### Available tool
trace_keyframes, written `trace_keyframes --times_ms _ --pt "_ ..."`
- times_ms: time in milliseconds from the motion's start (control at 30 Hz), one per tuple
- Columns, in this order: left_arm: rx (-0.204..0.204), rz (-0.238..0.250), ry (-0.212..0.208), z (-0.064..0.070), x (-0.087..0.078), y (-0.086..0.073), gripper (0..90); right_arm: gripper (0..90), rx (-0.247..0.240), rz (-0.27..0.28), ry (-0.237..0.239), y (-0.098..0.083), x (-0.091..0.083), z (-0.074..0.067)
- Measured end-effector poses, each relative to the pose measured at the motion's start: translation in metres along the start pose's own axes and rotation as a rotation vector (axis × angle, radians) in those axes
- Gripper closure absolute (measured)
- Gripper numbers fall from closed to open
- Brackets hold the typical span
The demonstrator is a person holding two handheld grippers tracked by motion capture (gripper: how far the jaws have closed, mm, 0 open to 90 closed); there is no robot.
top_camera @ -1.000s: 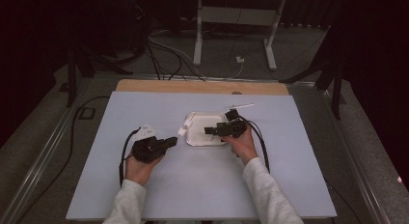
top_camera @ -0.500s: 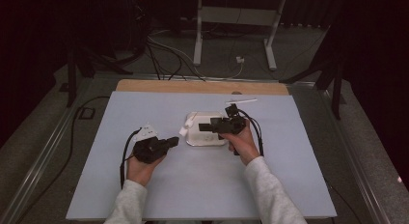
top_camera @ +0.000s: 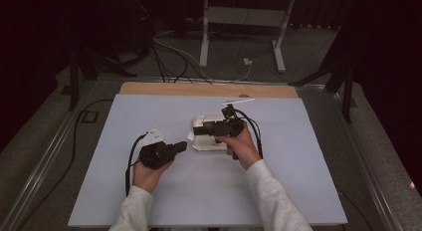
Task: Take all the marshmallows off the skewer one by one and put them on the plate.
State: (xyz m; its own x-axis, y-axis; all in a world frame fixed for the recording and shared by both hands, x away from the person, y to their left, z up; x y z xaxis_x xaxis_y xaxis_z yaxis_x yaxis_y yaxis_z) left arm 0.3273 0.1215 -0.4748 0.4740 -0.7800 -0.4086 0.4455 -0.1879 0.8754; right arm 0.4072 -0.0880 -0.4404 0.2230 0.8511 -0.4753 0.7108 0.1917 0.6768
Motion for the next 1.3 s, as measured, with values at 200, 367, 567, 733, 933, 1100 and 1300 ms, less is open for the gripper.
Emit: trace_keyframes --times_ms 200,367,567,733,933,1100,1300 --pt "-0.003 0.007 -0.006 0.001 0.000 0.000 90.0 41.6 0.030 -0.028 0.016 -0.002 0.005 0.001" --pt "-0.004 0.009 -0.011 0.001 0.001 0.000 90.0 54.1 0.049 -0.038 0.032 -0.003 0.008 0.001" --pt "-0.008 0.013 -0.018 0.001 0.000 0.000 90.0 61.7 0.078 -0.036 0.044 -0.003 0.009 0.003" --pt "-0.003 0.008 -0.022 0.001 0.002 0.000 90.0 67.3 0.091 -0.033 0.048 -0.002 0.009 0.004" --pt "0.006 0.001 -0.032 0.002 0.003 -0.001 90.0 76.3 0.071 -0.031 0.067 -0.002 0.005 0.002" --pt "0.021 0.005 -0.034 0.000 0.002 -0.001 90.0 78.4 0.079 -0.031 0.058 -0.001 0.001 0.003" --pt "0.036 0.005 -0.045 -0.001 -0.001 -0.002 90.0 79.5 0.104 -0.008 0.068 0.002 -0.005 0.006"
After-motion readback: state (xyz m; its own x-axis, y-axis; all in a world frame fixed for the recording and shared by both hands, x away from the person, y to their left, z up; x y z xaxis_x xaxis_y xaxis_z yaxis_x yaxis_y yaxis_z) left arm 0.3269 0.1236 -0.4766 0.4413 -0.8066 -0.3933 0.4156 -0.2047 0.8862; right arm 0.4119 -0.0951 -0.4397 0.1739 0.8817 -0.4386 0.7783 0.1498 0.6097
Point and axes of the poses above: each handheld gripper's, and its own axes: x roughly forward along the jaws, y roughly out of its top, z roughly to its right, the point moved 3 cm from there along x, roughly forward along the jaws, and after that the axes turned 4 degrees about -y, right-handed, at the moved point
